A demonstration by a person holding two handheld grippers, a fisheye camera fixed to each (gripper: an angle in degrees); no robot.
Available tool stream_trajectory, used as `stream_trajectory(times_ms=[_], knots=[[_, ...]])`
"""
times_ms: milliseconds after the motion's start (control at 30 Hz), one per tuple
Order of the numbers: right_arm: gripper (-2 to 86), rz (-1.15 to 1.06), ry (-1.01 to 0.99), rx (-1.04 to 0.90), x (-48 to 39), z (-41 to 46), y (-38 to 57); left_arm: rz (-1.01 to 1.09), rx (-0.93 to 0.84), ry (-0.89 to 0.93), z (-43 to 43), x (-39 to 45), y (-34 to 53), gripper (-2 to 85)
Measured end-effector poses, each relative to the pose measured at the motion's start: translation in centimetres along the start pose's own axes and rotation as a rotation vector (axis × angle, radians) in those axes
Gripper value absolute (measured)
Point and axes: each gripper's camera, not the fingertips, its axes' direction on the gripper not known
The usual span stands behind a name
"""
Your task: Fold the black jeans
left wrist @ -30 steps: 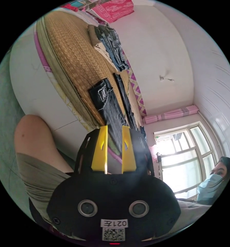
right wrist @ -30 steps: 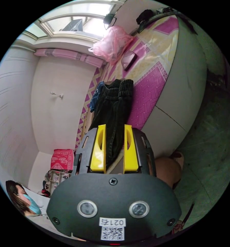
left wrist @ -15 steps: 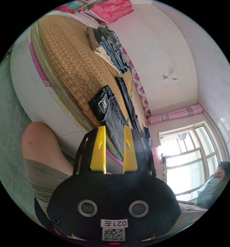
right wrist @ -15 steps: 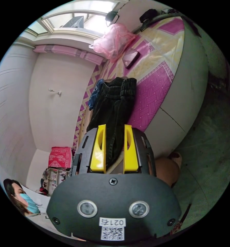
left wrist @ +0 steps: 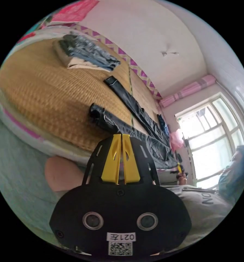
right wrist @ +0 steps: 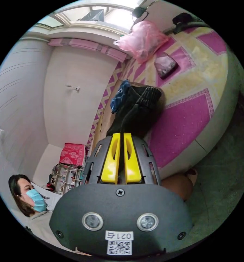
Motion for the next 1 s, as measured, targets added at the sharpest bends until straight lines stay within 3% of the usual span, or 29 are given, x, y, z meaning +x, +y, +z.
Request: stream_trajectory(times_ms=[233,500,600,767,933,1000], knots=[[-0.3,-0.075,-0.04,-0.104,-8.6,15.5,-16.8,0.189,-0.17,-0.118,7.7,6.8,-17.3,-1.0],[1.3,0.026,0.235,-0.231,-6.9,42.4,-28.8,0.187,-0.462,-0.286,34.5,2.6,-37.4,-1.0],[2.7,0.073,0.253,-0.221,-4.1,48.4,-28.7,0.096,-0.454,-0.265,42.4,-2.4,-38.9,-1.0],[5.1,0.0,0.067,-0.113,-5.1,48.1,-27.2,0.115,-0.395,-0.182,45.3,-7.0,-38.2,-0.9],[3.3,-0.357,0.016,-0.179,-16.9,49.5,-20.3,0.077,-0.251,-0.169,40.9,-12.5,-35.7,-0.9],[1.5,-0.516,0.019,-0.271,-22.3,52.3,-16.1,0.152,-0.193,-0.041,39.5,-13.0,-33.3,-0.9]])
